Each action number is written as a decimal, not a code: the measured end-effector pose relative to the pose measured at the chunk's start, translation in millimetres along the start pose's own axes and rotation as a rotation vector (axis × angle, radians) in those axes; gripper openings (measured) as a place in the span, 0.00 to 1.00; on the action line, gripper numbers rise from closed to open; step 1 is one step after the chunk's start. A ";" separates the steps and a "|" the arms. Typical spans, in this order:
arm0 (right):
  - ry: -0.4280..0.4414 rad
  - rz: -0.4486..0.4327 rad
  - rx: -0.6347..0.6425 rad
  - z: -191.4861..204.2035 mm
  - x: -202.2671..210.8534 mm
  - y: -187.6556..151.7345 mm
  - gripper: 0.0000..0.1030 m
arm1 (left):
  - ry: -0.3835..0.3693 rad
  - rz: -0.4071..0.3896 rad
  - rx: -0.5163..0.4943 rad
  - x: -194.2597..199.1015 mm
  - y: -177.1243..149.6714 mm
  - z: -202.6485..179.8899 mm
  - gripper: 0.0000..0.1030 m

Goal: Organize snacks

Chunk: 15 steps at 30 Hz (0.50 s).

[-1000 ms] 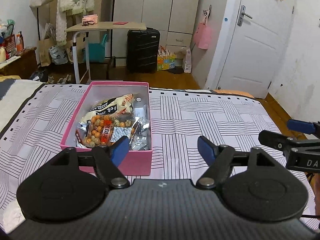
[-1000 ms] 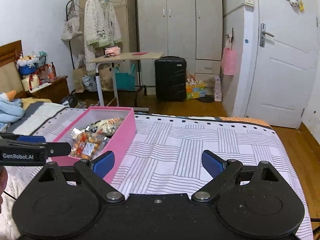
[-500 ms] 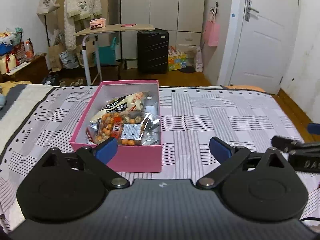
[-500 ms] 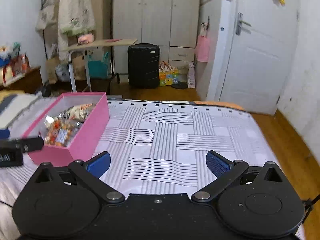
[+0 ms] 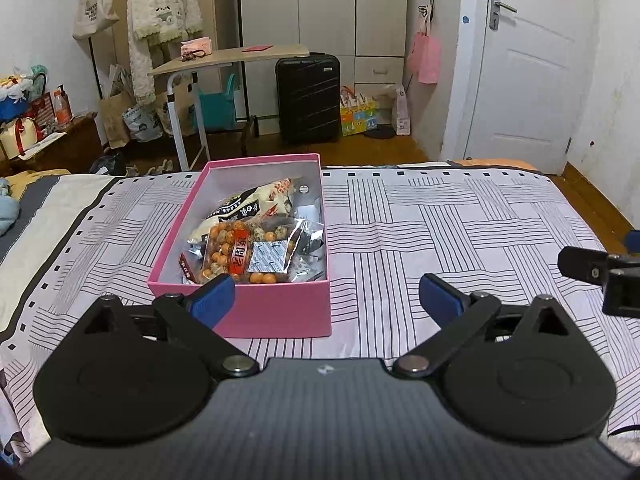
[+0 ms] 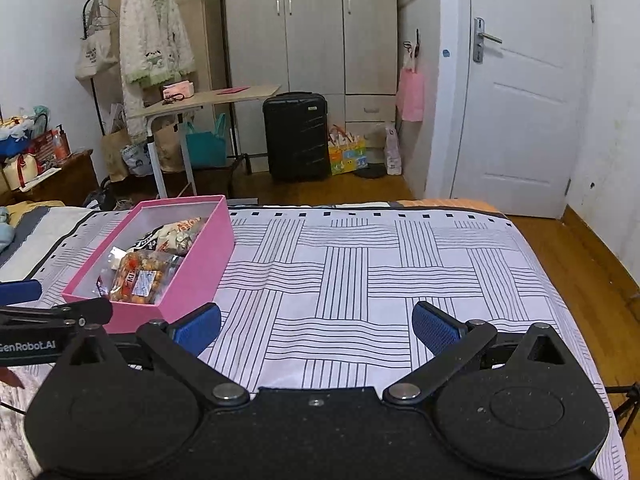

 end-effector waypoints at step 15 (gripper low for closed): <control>-0.055 -0.035 0.019 -3.2 -5.6 -4.1 1.00 | 0.030 -0.004 0.010 -2.0 -8.5 5.9 0.97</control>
Point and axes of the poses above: each gripper's, at about its wrist camera, not at the fingertips, and x roughly against the way its jaws point, z to its left, y to its top, the point moved 10 cm from there along -x, roughly the way its jaws point, and after that the axes turned 7 degrees about -z, right-handed, at the moved point
